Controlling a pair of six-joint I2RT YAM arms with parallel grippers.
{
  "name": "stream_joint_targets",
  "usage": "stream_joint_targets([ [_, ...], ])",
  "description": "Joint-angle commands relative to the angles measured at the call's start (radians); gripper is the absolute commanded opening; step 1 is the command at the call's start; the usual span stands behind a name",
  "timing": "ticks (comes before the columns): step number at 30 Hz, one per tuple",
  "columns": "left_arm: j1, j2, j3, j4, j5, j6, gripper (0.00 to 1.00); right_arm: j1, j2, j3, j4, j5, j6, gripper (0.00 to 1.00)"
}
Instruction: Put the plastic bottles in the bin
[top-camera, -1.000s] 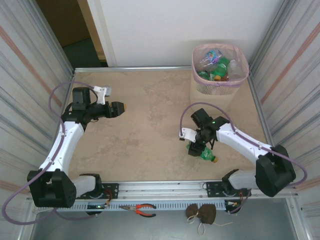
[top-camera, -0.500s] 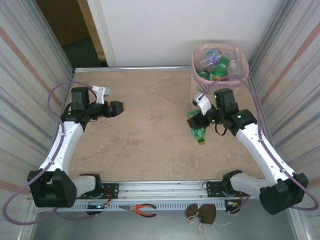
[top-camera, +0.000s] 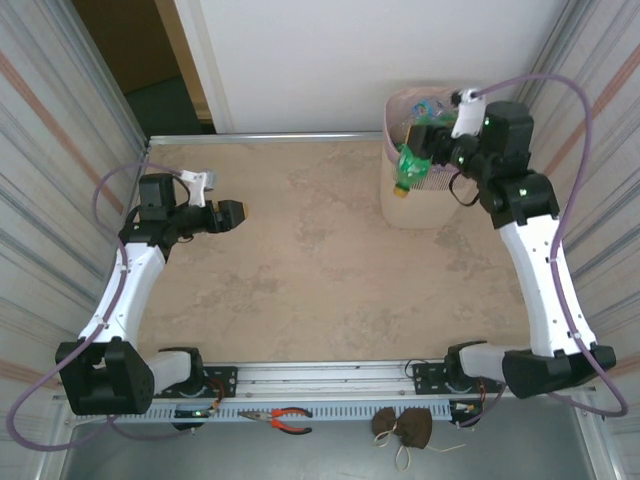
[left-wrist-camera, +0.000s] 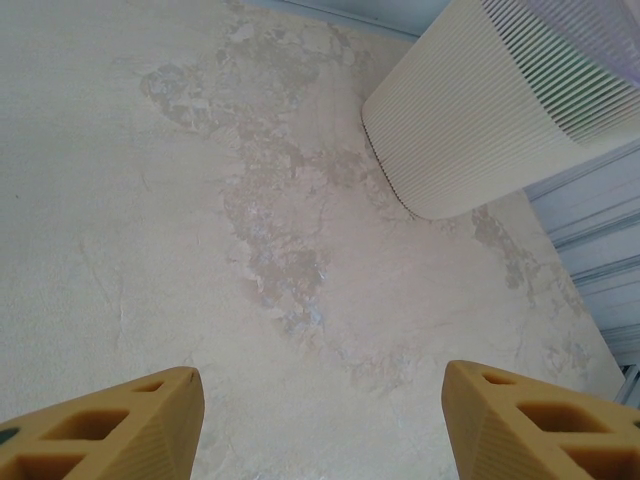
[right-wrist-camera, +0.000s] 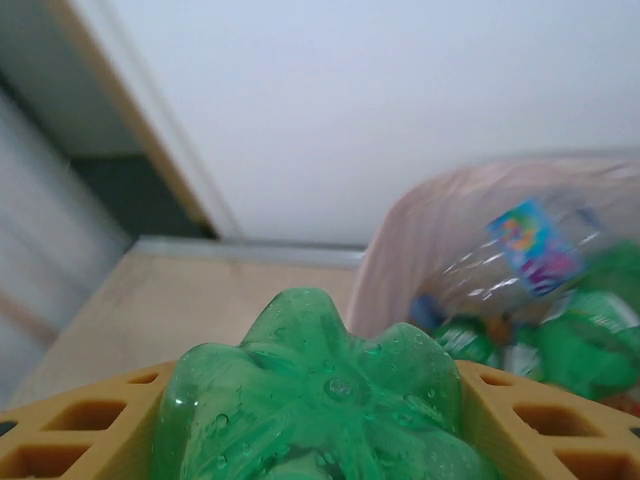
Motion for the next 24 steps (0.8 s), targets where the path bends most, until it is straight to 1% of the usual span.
stream_joint_targets([
  [1, 0.01, -0.002, -0.012, 0.024, 0.028, -0.008, 0.64, -0.053, 0.07, 0.079, 0.065, 0.097, 0.154, 0.45],
  [6, 0.014, 0.0, -0.014, 0.024, 0.025, -0.006, 0.64, -0.106, 0.184, 0.178, 0.054, 0.177, 0.131, 0.43],
  [10, 0.015, 0.005, -0.014, 0.025, 0.025, -0.007, 0.64, -0.116, 0.241, 0.175, 0.063, 0.222, 0.069, 0.42],
  [13, 0.015, 0.009, -0.014, 0.024, 0.023, -0.007, 0.64, -0.117, 0.271, 0.163, 0.053, 0.233, 0.04, 0.42],
  [21, 0.017, 0.016, -0.014, 0.024, 0.024, -0.01, 0.64, -0.117, 0.281, -0.024, 0.104, 0.23, 0.023, 0.42],
  [24, 0.016, 0.018, -0.014, 0.024, 0.025, -0.008, 0.64, -0.114, 0.292, -0.057, 0.085, 0.229, 0.003, 0.43],
])
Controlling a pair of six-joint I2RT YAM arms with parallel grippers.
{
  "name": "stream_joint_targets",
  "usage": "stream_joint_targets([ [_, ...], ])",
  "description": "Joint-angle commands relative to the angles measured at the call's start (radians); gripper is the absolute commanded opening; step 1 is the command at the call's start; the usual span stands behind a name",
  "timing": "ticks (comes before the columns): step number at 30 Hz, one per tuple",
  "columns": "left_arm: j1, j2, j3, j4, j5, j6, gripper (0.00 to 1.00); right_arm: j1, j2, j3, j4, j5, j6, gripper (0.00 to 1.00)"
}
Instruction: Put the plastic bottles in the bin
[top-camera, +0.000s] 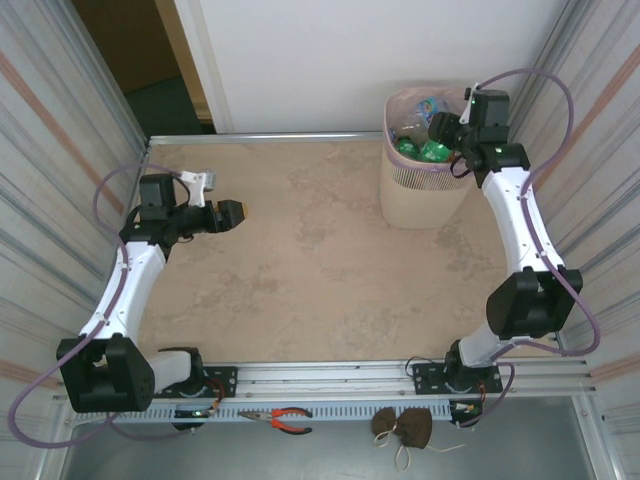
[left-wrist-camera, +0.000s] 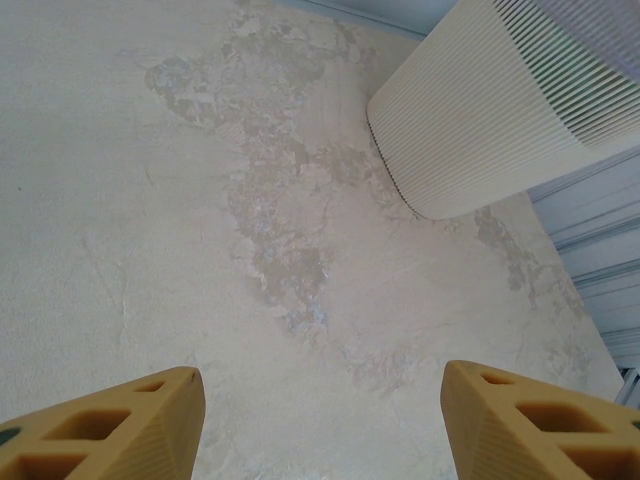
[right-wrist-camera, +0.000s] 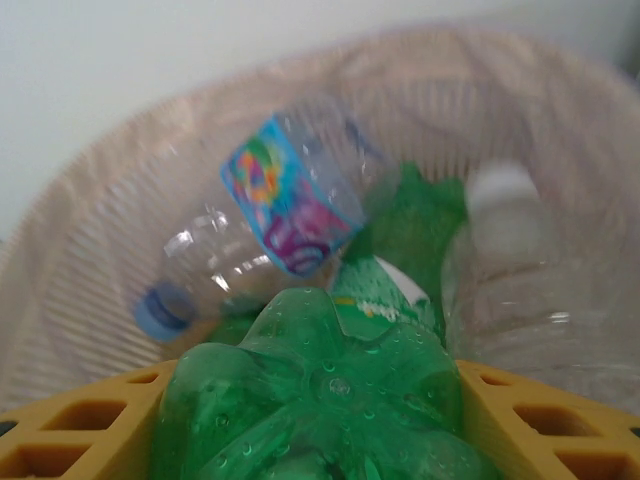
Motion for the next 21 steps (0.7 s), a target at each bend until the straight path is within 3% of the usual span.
stream_joint_targets([
  [1, 0.01, 0.003, -0.009, 0.016, 0.025, -0.004, 0.64, -0.002, 0.014, -0.02, -0.002, 0.016, -0.048, 0.45],
  [3, 0.01, 0.003, -0.009, 0.018, 0.025, -0.006, 0.64, -0.001, 0.027, -0.007, -0.038, 0.004, -0.069, 0.49],
  [8, 0.009, 0.004, -0.009, 0.019, 0.027, -0.009, 0.64, -0.003, 0.021, 0.076, -0.104, 0.01, -0.102, 0.75],
  [13, 0.01, 0.003, -0.009, 0.019, 0.028, -0.009, 0.64, -0.006, 0.019, 0.197, -0.134, 0.041, -0.129, 0.82],
  [15, 0.011, 0.003, -0.009, 0.019, 0.026, -0.009, 0.64, -0.008, 0.034, 0.245, -0.152, 0.043, -0.138, 0.79],
  [18, 0.01, 0.001, -0.008, 0.017, 0.027, -0.008, 0.64, -0.004, 0.055, 0.313, -0.19, 0.034, -0.142, 0.67],
  [21, 0.01, -0.002, -0.008, 0.013, 0.021, -0.005, 0.64, -0.001, 0.053, 0.299, -0.224, 0.035, -0.141, 0.45],
])
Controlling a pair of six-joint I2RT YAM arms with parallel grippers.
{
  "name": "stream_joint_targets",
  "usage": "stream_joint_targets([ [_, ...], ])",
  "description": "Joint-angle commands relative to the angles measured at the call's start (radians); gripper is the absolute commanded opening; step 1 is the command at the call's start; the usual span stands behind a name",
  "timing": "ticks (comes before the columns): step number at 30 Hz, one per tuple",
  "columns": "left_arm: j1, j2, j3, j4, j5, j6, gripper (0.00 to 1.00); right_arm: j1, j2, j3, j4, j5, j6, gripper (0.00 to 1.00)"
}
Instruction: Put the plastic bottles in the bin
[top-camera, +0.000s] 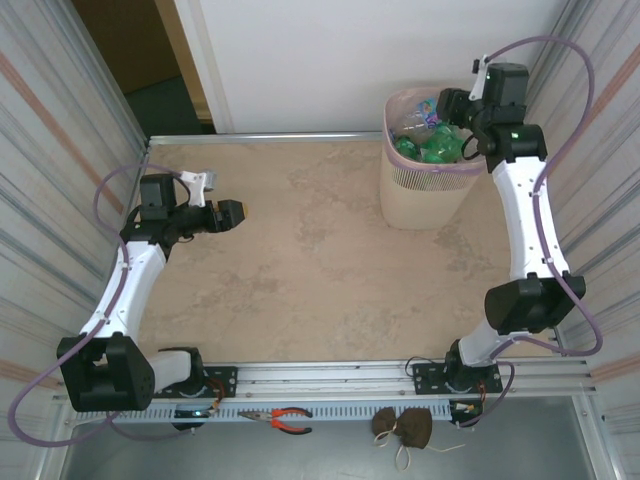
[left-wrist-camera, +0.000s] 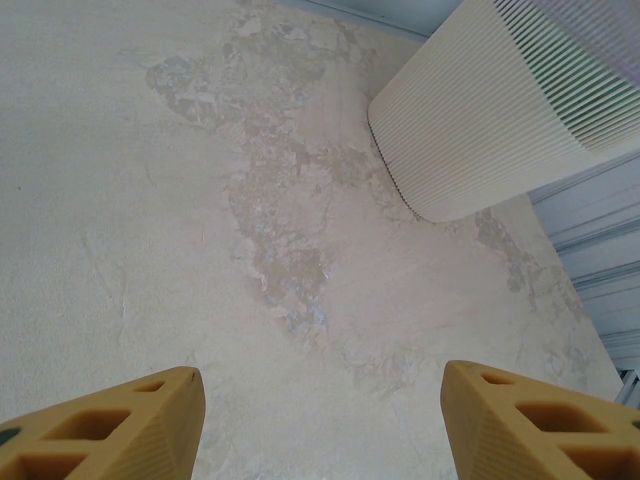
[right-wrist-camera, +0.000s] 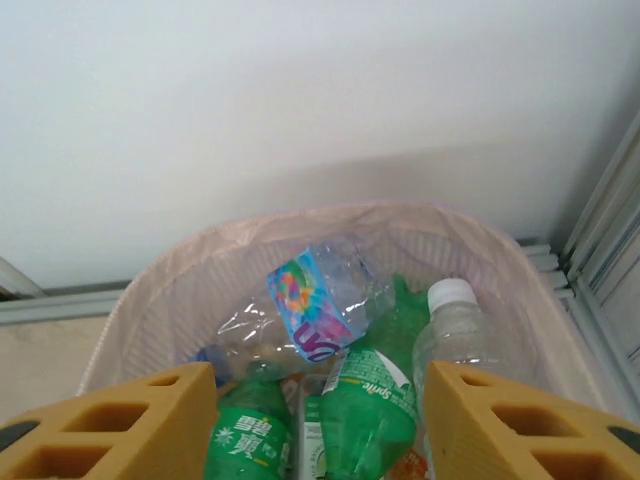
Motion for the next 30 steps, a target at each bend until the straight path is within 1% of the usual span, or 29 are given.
stream_joint_targets([
  [1, 0.011, -0.005, -0.006, 0.006, 0.019, 0.002, 0.64, -0.001, 0.016, -0.02, -0.084, 0.011, -0.011, 0.41],
  [6, 0.011, 0.002, -0.006, 0.01, 0.025, -0.001, 0.64, 0.0, 0.028, -0.157, -0.08, -0.045, 0.003, 0.24],
  [9, 0.012, 0.005, -0.004, 0.009, 0.029, -0.002, 0.64, -0.002, 0.063, -0.203, -0.096, -0.076, 0.018, 0.17],
  [11, 0.011, 0.006, -0.006, 0.008, 0.029, -0.001, 0.64, -0.002, 0.076, -0.214, -0.11, -0.078, 0.021, 0.15],
  [16, 0.011, 0.007, -0.004, 0.01, 0.029, -0.003, 0.64, -0.007, 0.049, -0.175, -0.122, -0.068, 0.025, 0.14],
  [22, 0.014, 0.003, -0.004, 0.012, 0.029, -0.006, 0.64, -0.016, -0.006, -0.073, -0.165, -0.076, 0.023, 0.17],
  [26, 0.013, 0.002, -0.004, 0.012, 0.027, -0.007, 0.64, -0.022, -0.061, -0.085, -0.171, -0.07, 0.023, 0.21],
  [30, 0.014, 0.002, -0.005, 0.015, 0.026, -0.011, 0.64, -0.028, -0.105, -0.1, -0.184, -0.066, 0.025, 0.21],
])
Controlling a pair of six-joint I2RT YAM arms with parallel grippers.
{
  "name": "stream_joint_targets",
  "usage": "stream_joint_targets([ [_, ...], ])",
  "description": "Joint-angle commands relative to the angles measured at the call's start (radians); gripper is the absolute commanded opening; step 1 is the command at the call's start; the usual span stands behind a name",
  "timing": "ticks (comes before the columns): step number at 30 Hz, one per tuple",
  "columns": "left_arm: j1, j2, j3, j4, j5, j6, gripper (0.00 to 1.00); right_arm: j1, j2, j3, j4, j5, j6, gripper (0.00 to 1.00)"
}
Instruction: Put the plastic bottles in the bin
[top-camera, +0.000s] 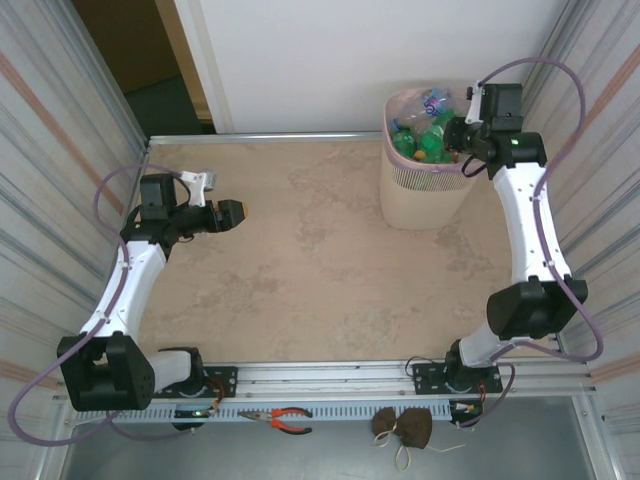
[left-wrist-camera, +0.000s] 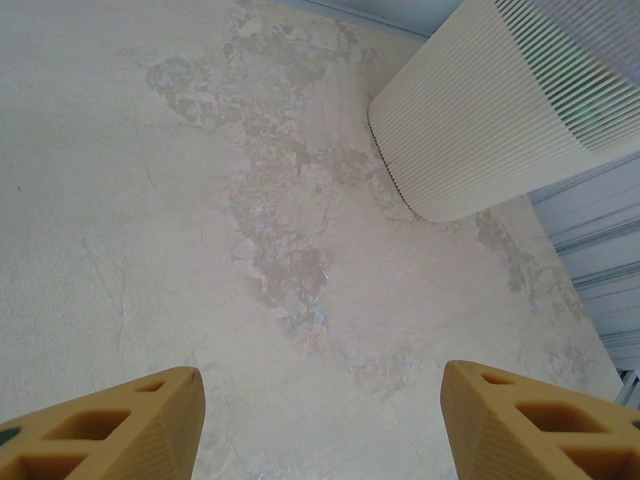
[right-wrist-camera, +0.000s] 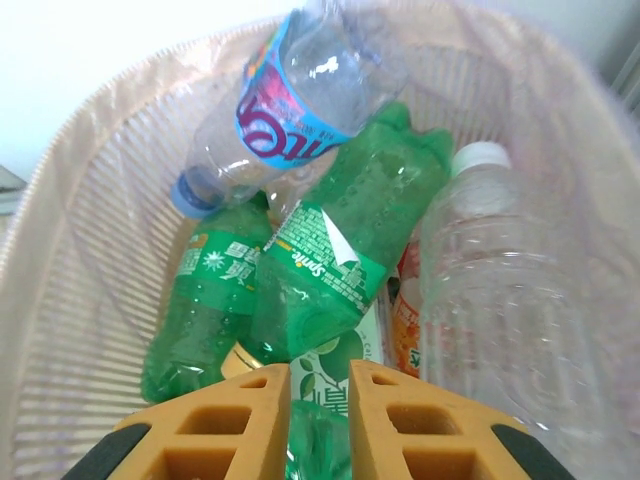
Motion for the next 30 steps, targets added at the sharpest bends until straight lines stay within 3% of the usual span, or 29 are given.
stream_joint_targets([
  [1, 0.013, 0.0, -0.006, 0.013, 0.025, -0.012, 0.64, -0.008, -0.062, 0.008, -0.04, -0.009, 0.014, 0.21],
  [13, 0.013, -0.022, -0.095, 0.094, -0.162, -0.15, 0.66, -0.024, -0.396, -0.364, 0.029, 0.014, 0.011, 0.24],
  [19, 0.013, -0.044, -0.169, 0.135, -0.308, -0.152, 0.74, -0.028, -0.556, -0.706, 0.223, -0.012, -0.024, 0.29],
  [23, 0.013, -0.066, -0.233, 0.201, -0.399, -0.137, 0.83, -0.027, -0.604, -0.95, 0.46, -0.082, -0.049, 0.44],
  [26, 0.012, -0.081, -0.275, 0.24, -0.497, -0.114, 0.93, -0.026, -0.597, -1.113, 0.665, -0.084, -0.093, 0.71],
  [27, 0.012, -0.085, -0.288, 0.253, -0.527, -0.106, 0.98, -0.025, -0.59, -1.161, 0.725, -0.077, -0.101, 0.78],
  [30, 0.012, -0.105, -0.34, 0.315, -0.627, -0.083, 0.99, -0.025, -0.544, -1.28, 0.919, -0.032, -0.102, 0.91],
])
